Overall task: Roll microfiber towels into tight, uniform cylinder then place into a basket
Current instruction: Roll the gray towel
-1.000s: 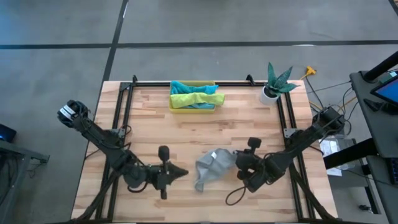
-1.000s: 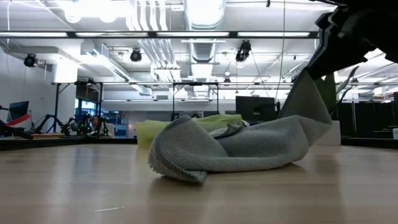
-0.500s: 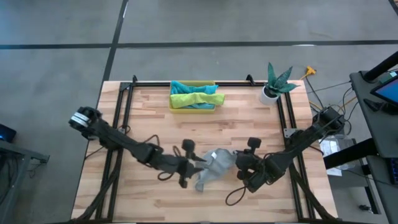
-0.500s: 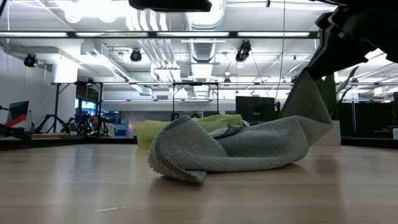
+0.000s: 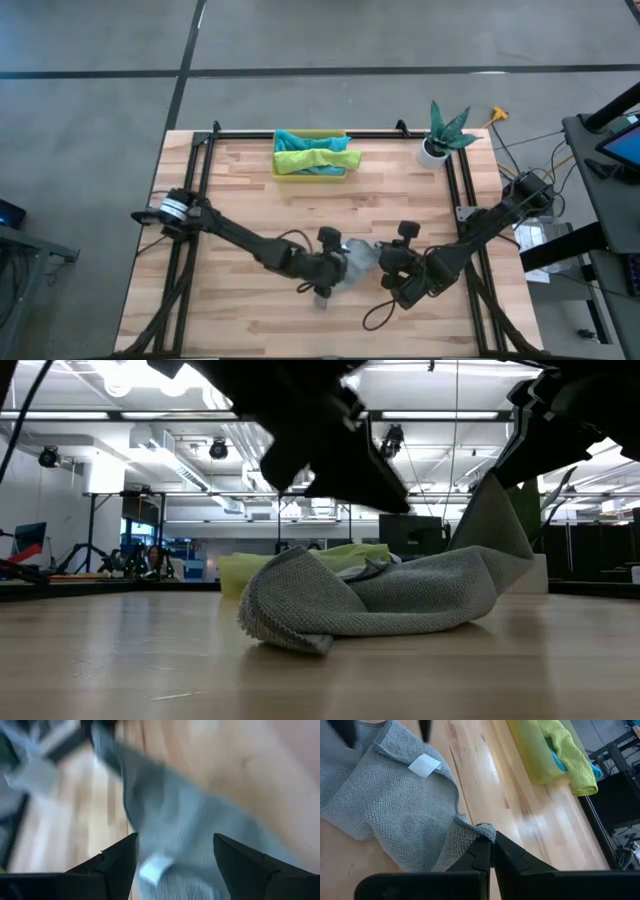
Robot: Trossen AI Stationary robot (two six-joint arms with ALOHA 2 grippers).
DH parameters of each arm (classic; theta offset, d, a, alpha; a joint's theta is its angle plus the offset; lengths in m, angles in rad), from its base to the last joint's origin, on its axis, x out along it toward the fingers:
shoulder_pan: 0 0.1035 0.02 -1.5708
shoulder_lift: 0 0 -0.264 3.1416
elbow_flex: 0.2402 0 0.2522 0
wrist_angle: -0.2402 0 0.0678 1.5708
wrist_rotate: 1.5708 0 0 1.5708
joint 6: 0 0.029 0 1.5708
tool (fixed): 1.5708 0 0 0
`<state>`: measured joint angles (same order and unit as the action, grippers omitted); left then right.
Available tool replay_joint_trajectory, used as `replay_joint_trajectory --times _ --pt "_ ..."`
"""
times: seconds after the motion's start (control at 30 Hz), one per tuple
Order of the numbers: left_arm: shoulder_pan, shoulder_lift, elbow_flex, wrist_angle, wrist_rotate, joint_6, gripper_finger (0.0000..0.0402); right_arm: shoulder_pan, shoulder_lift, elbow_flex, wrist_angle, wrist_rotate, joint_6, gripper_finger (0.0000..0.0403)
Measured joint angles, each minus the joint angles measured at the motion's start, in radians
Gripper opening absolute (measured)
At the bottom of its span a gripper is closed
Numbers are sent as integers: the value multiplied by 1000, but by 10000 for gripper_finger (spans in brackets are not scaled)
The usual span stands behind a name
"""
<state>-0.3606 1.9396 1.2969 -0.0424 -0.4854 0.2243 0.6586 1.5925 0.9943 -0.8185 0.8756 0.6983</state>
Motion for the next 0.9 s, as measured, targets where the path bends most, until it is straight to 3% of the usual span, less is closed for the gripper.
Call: replay_joint_trajectory --times 0.13,0.27,0.53,0.9 --pt "14 38 59 -162 -3 -127 240 0 0 0 0 -1 0 9" --pt "14 44 58 -168 -2 -177 240 0 0 0 -3 -1 0 9" --pt "18 44 58 -169 -3 -423 240 0 0 0 -13 -1 -31 9" --pt "33 50 36 -171 -3 -484 240 0 0 0 -14 13 -124 9"
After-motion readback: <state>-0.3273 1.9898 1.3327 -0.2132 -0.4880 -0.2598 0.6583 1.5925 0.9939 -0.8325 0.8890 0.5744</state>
